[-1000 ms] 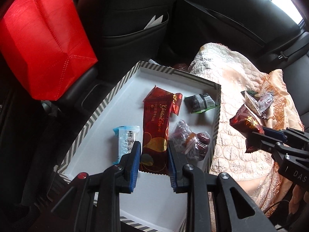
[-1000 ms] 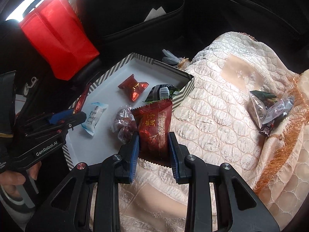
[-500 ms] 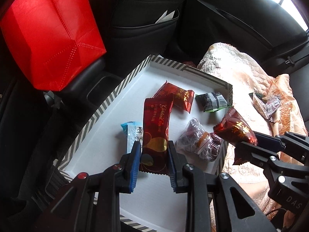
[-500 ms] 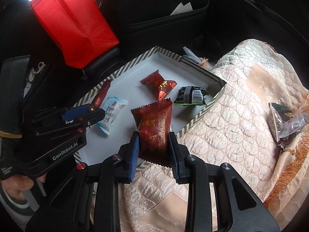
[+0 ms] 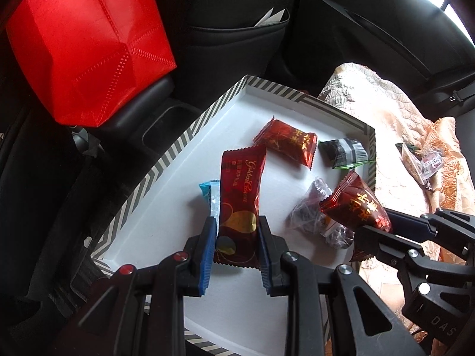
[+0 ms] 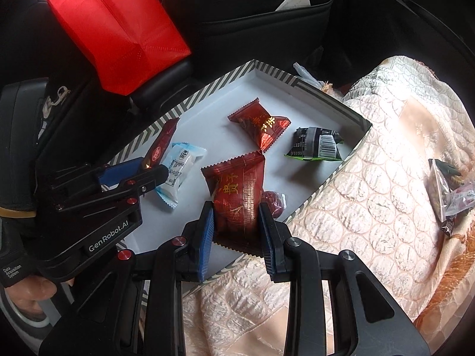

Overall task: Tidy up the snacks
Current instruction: 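Lower both candies into the tray and open both grippers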

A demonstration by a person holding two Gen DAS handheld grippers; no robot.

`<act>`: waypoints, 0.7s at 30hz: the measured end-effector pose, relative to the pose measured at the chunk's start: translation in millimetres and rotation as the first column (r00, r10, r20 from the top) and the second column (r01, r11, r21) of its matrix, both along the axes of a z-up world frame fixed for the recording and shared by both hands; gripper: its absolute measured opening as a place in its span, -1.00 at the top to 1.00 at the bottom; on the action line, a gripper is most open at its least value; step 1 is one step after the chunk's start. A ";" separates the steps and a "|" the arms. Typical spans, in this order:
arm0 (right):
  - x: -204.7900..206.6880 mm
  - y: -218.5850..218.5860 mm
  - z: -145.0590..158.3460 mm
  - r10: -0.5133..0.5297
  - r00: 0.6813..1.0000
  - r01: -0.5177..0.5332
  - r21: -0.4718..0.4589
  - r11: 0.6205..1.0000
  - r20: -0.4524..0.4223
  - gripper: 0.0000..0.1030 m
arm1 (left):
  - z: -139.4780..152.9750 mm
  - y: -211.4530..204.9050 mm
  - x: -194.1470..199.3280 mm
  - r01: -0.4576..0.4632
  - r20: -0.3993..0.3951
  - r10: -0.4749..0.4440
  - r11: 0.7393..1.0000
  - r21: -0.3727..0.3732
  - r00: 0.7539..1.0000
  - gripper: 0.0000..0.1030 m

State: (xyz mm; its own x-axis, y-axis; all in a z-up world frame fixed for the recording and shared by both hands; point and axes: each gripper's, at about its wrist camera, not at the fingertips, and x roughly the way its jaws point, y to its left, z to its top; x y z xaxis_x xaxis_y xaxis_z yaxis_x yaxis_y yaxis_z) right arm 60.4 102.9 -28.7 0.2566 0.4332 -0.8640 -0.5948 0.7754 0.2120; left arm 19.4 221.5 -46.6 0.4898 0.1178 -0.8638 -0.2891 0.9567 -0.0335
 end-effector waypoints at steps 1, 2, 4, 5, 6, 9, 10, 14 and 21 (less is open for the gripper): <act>0.8 1.4 -1.6 0.002 1.000 -0.002 -0.003 1.000 -0.004 0.46 | -1.0 0.1 0.2 0.000 -0.003 0.000 1.000 0.001 1.000 0.44; 1.5 2.7 -3.0 0.003 1.000 -0.003 -0.006 1.000 -0.006 0.46 | -2.1 0.3 0.8 0.000 -0.006 0.001 1.000 0.003 1.000 0.44; 2.2 4.7 -4.7 0.007 1.000 -0.007 -0.005 1.000 -0.010 0.46 | -3.7 0.8 1.4 -0.006 -0.010 0.006 1.000 0.007 1.000 0.44; 2.6 5.8 -5.0 0.008 1.000 -0.008 -0.004 1.000 -0.012 0.46 | -4.2 1.5 1.6 -0.010 -0.012 0.010 1.000 0.008 1.000 0.44; 3.2 7.8 -6.2 0.008 1.000 -0.008 -0.004 1.000 -0.013 0.46 | -4.5 2.2 1.7 -0.013 -0.012 0.013 1.000 0.010 1.000 0.44; 4.1 12.8 -4.7 0.017 1.000 -0.017 -0.003 1.000 -0.007 0.46 | -5.3 4.0 1.1 -0.024 -0.015 0.024 0.999 0.029 1.000 0.44; 4.3 15.1 -3.8 0.022 1.000 -0.022 -0.003 1.000 -0.005 0.46 | -6.0 4.5 1.2 -0.026 -0.018 0.026 0.999 0.031 0.999 0.44; 8.1 27.3 -4.4 0.039 0.999 -0.039 -0.008 0.999 0.004 0.46 | -9.7 5.7 2.1 -0.028 -0.029 0.029 0.999 0.029 0.999 0.44; 25.6 51.3 -14.8 0.040 0.999 -0.038 -0.078 0.996 0.021 0.46 | -13.7 5.8 4.0 -0.032 -0.044 0.033 0.999 0.030 0.998 0.44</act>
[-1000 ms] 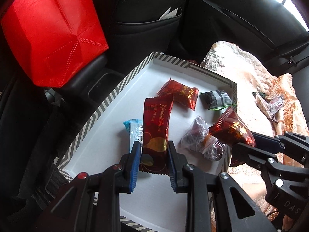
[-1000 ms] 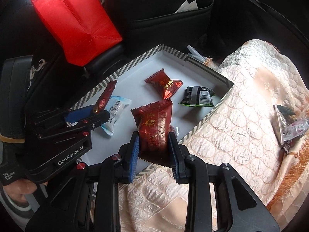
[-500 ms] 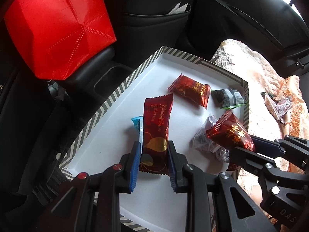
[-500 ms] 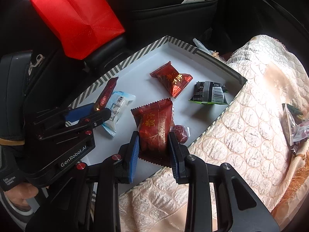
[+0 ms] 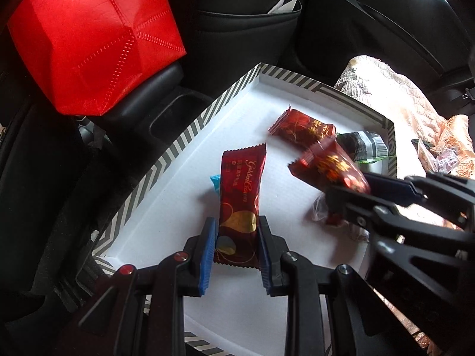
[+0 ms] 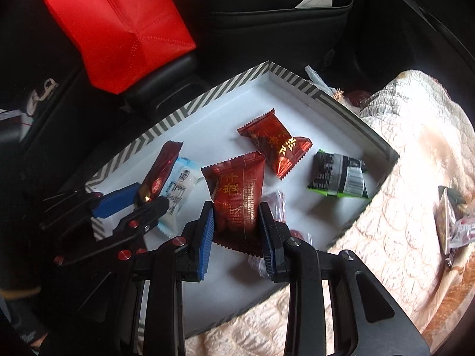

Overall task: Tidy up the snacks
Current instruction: 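Lower both candies into the tray and open both grippers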

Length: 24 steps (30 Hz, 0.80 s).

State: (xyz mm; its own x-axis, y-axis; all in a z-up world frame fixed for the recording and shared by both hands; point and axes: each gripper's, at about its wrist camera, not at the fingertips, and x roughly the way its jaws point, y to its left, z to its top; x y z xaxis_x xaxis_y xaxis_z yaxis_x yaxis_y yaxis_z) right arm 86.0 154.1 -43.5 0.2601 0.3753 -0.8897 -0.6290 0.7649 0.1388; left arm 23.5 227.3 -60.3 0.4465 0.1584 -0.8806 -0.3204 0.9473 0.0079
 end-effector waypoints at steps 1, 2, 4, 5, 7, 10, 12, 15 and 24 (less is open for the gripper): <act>1.1 3.7 -1.4 0.003 1.000 -0.003 -0.010 1.000 0.007 0.46 | -0.8 0.0 0.3 -0.001 -0.003 0.001 1.000 0.000 1.000 0.44; 1.5 5.5 -2.1 0.007 1.000 -0.007 -0.014 1.000 0.004 0.46 | -1.6 0.3 0.3 -0.002 -0.005 0.002 1.000 -0.002 1.000 0.44; 0.8 9.8 -3.9 0.017 1.000 -0.017 -0.023 1.000 -0.002 0.46 | -4.0 0.3 0.3 -0.002 -0.012 0.002 1.000 -0.001 1.000 0.44; -0.2 11.2 -4.6 0.023 1.000 -0.023 -0.027 0.999 -0.001 0.46 | -5.0 0.0 0.1 0.000 -0.014 0.000 1.000 -0.002 1.000 0.44; -0.9 13.5 -6.0 0.031 1.000 -0.031 -0.030 0.999 -0.004 0.45 | -5.9 0.1 0.1 0.000 -0.017 0.000 1.000 -0.006 1.000 0.43; -1.7 12.2 -5.4 0.033 0.999 -0.034 -0.016 0.999 -0.008 0.40 | -5.8 -0.4 -0.1 -0.003 -0.017 0.003 1.000 0.002 1.000 0.40; -1.5 9.2 -5.3 0.031 0.999 -0.031 -0.003 1.000 -0.018 0.36 | -6.1 -0.3 0.1 -0.008 -0.020 0.008 1.000 0.006 1.000 0.40; -0.4 3.7 -5.4 0.014 0.999 -0.014 0.014 1.000 -0.036 0.27 | -5.8 1.9 0.3 -0.016 -0.024 0.016 1.000 0.006 1.000 0.32; 1.3 -25.7 6.1 -0.065 0.992 0.077 0.116 0.990 -0.104 0.20 | 3.1 9.9 -3.4 -0.055 0.004 0.055 0.998 0.008 0.999 -0.47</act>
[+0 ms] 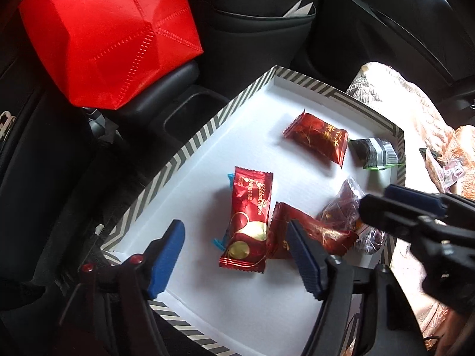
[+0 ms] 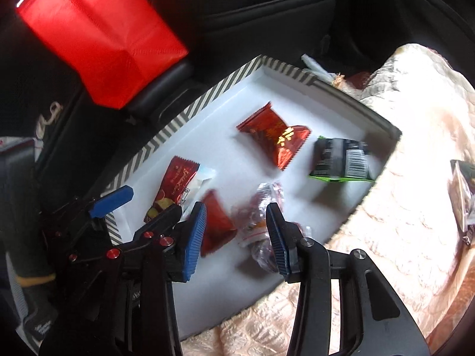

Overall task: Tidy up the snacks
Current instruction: 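Lower both candies into the tray and open both grippers, then withdraw both open grippers from the tray over the shawl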

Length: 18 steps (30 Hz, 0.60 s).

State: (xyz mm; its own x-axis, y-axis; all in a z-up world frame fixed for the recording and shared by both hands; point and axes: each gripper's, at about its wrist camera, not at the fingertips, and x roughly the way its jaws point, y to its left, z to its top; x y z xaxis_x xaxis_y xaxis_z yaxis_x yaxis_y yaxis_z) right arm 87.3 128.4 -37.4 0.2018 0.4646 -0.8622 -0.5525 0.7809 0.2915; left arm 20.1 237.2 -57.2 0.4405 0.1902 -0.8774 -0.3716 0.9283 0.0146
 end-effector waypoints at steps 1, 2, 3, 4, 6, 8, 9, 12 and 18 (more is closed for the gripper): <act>-0.6 -4.0 3.2 -0.005 1.000 0.005 0.012 1.000 0.000 0.20 | 0.6 0.2 0.3 -0.001 0.000 0.001 1.000 0.000 1.000 -0.49; -1.4 -7.0 5.9 -0.009 1.000 0.009 0.021 1.000 -0.001 0.20 | 1.2 0.0 -0.1 -0.003 0.001 0.003 1.000 0.001 1.000 -0.49; -2.1 -10.8 8.9 -0.015 1.000 0.015 0.031 0.999 0.001 0.20 | 2.1 -0.5 -0.5 -0.002 0.002 0.002 1.000 0.003 1.000 -0.49; -2.7 -13.6 11.2 -0.018 1.000 0.018 0.038 0.999 0.001 0.19 | 3.0 -1.1 -0.6 -0.001 0.003 0.001 1.000 0.007 1.000 -0.50; -4.4 -19.6 14.9 -0.022 1.000 0.022 0.044 0.999 0.002 0.19 | 5.8 -3.5 -1.4 0.002 0.009 -0.002 1.000 0.016 1.000 -0.51; -7.5 -26.1 17.7 -0.030 1.000 0.029 0.048 0.998 0.009 0.19 | 9.3 -6.8 -2.3 0.008 0.015 -0.008 1.000 0.027 1.000 -0.53; -8.7 -28.6 18.5 -0.031 0.999 0.030 0.050 0.998 0.010 0.19 | 11.5 -8.4 -2.7 0.010 0.020 -0.011 0.999 0.031 1.000 -0.54; -12.7 -37.8 22.0 -0.039 0.999 0.038 0.047 0.998 0.026 0.19 | 17.5 -13.4 -3.4 0.020 0.033 -0.021 0.999 0.039 0.999 -0.61; -20.2 -56.9 31.7 -0.064 0.994 0.062 0.024 0.998 0.093 0.19 | 26.1 -27.9 -2.3 0.058 0.046 -0.060 0.997 0.040 0.997 -0.64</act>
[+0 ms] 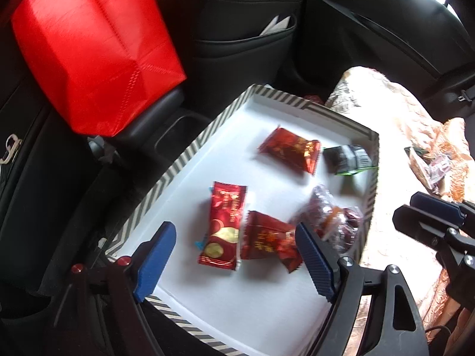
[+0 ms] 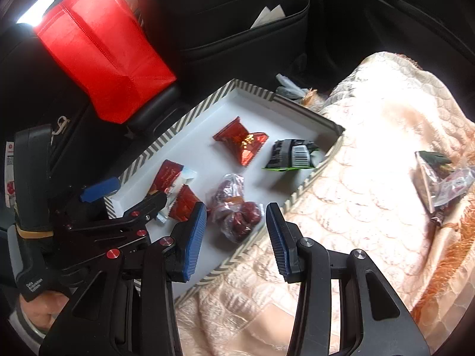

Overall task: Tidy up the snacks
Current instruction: 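Withdraw both open grippers from the tray over the shawl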

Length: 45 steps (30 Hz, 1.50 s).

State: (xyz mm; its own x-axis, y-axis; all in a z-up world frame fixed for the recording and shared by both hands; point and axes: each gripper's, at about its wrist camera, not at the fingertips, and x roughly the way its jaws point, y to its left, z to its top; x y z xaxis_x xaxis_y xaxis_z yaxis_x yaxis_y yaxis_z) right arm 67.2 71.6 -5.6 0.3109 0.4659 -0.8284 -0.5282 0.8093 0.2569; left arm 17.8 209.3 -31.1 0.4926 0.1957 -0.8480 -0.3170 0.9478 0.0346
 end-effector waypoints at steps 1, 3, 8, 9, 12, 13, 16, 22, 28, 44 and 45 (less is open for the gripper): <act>-1.1 -4.7 2.3 -0.008 1.000 0.008 0.001 1.000 0.012 0.19 | 0.9 -3.1 0.3 0.009 0.000 -0.009 1.000 -0.003 1.000 -0.65; -3.4 -13.9 6.1 -0.026 0.999 0.026 0.001 1.000 0.031 0.19 | 2.2 -8.3 1.1 0.022 0.000 -0.022 1.000 -0.010 1.000 -0.66; -3.0 -34.6 6.5 -0.058 0.998 0.058 -0.014 0.998 0.037 0.19 | 4.8 -22.9 3.3 0.053 0.001 -0.053 0.999 -0.003 0.999 -0.66; -2.4 -39.4 5.7 -0.067 0.997 0.067 -0.013 0.998 0.035 0.19 | 5.4 -26.3 2.8 0.059 0.000 -0.059 0.998 -0.003 0.998 -0.66; -2.3 -51.2 3.5 -0.092 0.995 0.093 -0.017 0.996 0.026 0.19 | 5.2 -35.5 4.1 0.083 -0.006 -0.083 0.996 0.008 0.997 -0.66; -2.7 -55.9 2.8 -0.101 0.995 0.102 -0.019 0.995 0.027 0.19 | 5.3 -39.1 4.6 0.092 -0.007 -0.092 0.996 0.017 0.996 -0.66; -5.9 -70.8 -1.0 -0.125 0.992 0.127 -0.039 0.991 0.031 0.19 | 6.4 -51.3 6.3 0.126 -0.012 -0.126 0.991 0.050 0.992 -0.66; -6.7 -103.9 -16.0 -0.195 0.981 0.195 -0.055 0.979 0.001 0.19 | 5.3 -77.0 14.6 0.202 -0.030 -0.201 0.978 0.059 0.979 -0.66; 2.3 -150.3 -15.0 -0.303 0.953 0.302 -0.052 0.952 0.001 0.19 | 6.8 -108.3 32.9 0.277 -0.036 -0.275 0.960 0.033 0.961 -0.66; 46.5 -247.8 17.8 -0.506 0.860 0.508 -0.035 0.861 0.064 0.19 | 6.0 -203.4 107.5 0.446 -0.036 -0.447 0.895 -0.029 0.894 -0.66; 48.2 -251.6 18.5 -0.512 0.856 0.515 -0.034 0.857 0.067 0.19 | 5.8 -209.9 110.5 0.457 -0.033 -0.458 0.889 -0.034 0.889 -0.66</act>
